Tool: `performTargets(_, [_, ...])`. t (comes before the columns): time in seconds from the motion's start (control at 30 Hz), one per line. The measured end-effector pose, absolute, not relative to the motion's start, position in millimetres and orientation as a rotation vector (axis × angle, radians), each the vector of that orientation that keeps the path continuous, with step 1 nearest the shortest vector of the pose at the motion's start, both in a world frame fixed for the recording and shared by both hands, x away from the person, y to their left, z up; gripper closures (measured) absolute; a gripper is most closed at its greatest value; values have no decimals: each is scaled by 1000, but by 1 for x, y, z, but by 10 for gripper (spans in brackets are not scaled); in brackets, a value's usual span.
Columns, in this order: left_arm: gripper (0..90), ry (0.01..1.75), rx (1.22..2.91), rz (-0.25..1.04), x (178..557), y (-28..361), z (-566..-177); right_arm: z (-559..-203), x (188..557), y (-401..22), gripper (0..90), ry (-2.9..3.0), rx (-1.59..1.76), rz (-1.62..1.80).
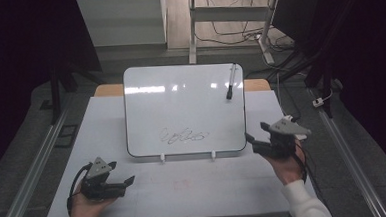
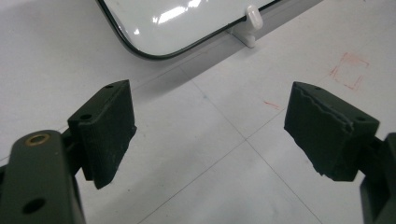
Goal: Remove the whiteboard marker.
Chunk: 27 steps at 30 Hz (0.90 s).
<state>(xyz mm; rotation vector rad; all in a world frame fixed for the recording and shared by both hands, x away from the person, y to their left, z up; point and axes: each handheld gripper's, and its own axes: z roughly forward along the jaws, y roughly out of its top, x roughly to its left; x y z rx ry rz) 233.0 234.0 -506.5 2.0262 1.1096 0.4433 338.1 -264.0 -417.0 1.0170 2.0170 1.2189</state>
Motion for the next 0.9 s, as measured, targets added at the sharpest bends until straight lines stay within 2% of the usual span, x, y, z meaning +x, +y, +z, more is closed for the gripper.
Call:
performTargets(0.1, [169,1105,2028,446,232,234,-507,-402,352,-256,327,1991,1050,1240])
performTargets(0.2, [169,1102,2030,445,232,234,-508,-372,386,-235,371,1955,1089,1208])
performTargets(0.4, [169,1100,2040,456,232,234,-509,-347,446,-209,443,1927,1196,1125])
performTargets(0.6, [170,1098,2053,461,232,234,-511,-337,488,-190,530,1870,1281,1072])
performTargets(0.9, [170,1102,2058,471,232,236,-513,-347,510,-173,657,1794,1356,967])
